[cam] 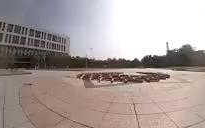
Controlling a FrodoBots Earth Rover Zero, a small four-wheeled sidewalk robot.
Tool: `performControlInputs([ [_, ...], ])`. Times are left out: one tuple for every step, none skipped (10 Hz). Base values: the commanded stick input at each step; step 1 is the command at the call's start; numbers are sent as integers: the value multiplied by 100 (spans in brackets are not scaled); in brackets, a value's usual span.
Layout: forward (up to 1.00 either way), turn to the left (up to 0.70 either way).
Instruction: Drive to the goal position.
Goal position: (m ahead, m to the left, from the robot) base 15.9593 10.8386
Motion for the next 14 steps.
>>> performControlInputs([
  [4, 0],
  [5, 0],
  [5, 0],
  [4, 0],
  [4, 0],
  [4, 0],
  [4, 0],
  [4, 0],
  [5, 0],
  [5, 0],
  [5, 0],
  [4, 0],
  [5, 0],
  [5, 0],
])
